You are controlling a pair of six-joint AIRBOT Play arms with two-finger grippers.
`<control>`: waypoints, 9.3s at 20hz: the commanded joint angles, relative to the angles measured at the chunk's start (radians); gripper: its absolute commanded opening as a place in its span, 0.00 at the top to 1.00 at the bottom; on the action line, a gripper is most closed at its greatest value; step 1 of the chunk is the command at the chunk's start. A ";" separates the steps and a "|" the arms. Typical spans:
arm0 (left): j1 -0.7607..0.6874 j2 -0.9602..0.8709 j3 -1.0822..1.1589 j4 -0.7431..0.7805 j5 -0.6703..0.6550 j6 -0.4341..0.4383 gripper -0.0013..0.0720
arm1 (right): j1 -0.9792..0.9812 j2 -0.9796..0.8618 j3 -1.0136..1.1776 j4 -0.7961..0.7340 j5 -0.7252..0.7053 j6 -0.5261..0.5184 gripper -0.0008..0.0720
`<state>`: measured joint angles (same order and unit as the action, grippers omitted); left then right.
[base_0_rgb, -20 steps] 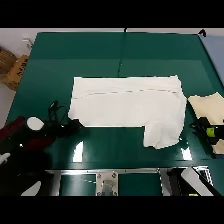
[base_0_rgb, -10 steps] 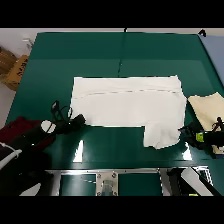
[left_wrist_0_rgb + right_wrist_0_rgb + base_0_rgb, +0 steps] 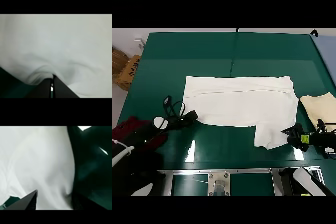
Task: Fold the shirts.
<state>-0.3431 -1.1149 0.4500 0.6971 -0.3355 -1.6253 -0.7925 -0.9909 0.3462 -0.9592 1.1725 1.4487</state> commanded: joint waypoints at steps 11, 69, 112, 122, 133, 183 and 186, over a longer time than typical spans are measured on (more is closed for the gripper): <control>0.003 0.000 0.029 0.030 -0.162 0.063 0.95 | 0.007 -0.009 0.098 -0.001 0.158 0.015 0.94; 0.228 -0.624 1.236 0.427 -0.682 0.108 0.25 | 0.142 -1.032 1.270 0.163 0.216 -0.241 0.16; 0.170 -0.778 1.641 0.459 -1.109 0.142 0.95 | 0.797 -0.665 1.545 0.341 0.265 0.071 0.97; 0.417 -0.716 1.641 0.451 -1.150 0.225 0.95 | 1.490 -0.912 1.352 0.330 -0.717 0.088 0.31; 0.417 -0.716 1.641 0.452 -1.150 0.246 0.95 | 0.859 -0.776 1.344 0.143 0.008 0.085 0.31; 0.417 -0.716 1.568 0.420 -1.176 0.238 0.95 | -0.150 -0.527 1.535 0.240 0.059 0.224 0.97; 0.417 -0.716 1.568 0.417 -1.176 0.229 0.95 | -0.150 -0.528 1.534 0.268 0.024 0.256 0.97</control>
<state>0.0727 -1.8309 2.0182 1.1175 -1.5120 -1.3884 -0.9401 -1.5173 1.8809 -0.7269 1.2541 1.6703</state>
